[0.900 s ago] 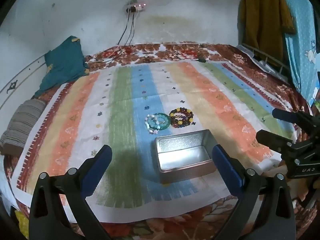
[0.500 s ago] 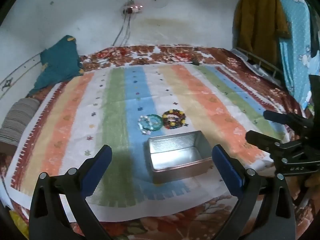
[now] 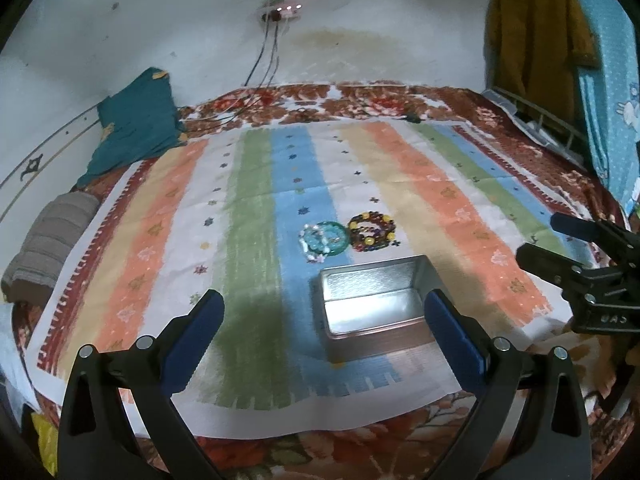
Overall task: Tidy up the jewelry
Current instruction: 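Move both tools toward the bracelets lying beside the silver tin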
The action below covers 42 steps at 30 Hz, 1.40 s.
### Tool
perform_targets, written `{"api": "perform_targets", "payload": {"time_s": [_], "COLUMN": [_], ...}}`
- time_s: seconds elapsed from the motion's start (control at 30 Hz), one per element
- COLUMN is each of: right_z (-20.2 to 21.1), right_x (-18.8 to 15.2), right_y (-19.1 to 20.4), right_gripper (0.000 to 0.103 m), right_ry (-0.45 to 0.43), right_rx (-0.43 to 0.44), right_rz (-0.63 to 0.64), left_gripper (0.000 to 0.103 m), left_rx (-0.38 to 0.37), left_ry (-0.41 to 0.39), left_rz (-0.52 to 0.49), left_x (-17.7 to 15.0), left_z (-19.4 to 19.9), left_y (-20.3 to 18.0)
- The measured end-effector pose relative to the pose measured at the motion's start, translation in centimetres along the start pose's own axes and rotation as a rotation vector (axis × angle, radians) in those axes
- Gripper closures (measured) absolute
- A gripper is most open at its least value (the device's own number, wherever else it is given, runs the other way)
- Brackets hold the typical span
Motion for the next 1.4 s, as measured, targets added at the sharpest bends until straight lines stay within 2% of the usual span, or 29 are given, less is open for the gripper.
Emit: {"api": "perform_targets", "payload": {"time_s": [0.1,0.37,0.93,1.4], "right_z": [-0.2,-0.9,-2.4,-3.8], "right_x": [-0.1,-0.5,0.0,1.0], "right_y": [0.3,-0.3,-0.8,-1.9], "right_gripper": [0.004,0.004,0.004,0.004], "right_ry": [0.011,0.052,0.084,0.103], "right_rx": [0.001,-0.022,-0.03,-0.053], "right_rz": [0.013,-0.01,-0.043,-0.047], "left_gripper": [0.005,0.006,0.006,0.006], "left_rx": [0.033,0.023,0.033,0.055], "left_ry": [0.014,0.011,0.098,0.143], "left_rz": [0.014,0.032,0.077,0.066], "left_x": [-0.1,-0.1,-0.7,0.6], "left_z": [-0.3,-0.3,-2.5,-5.0], "left_y": [0.7,0.8,1.7,2.0]}}
Point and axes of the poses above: each gripper's, at about its wrist camera, not at the fingertips, and z roughly against the way its jaws point, y to its left, x to its top, the point moved 9 cm from there along -z, roughly the way its jaws point, and after that the axes turned 5 degrees about -y, right-handed, at the moved point
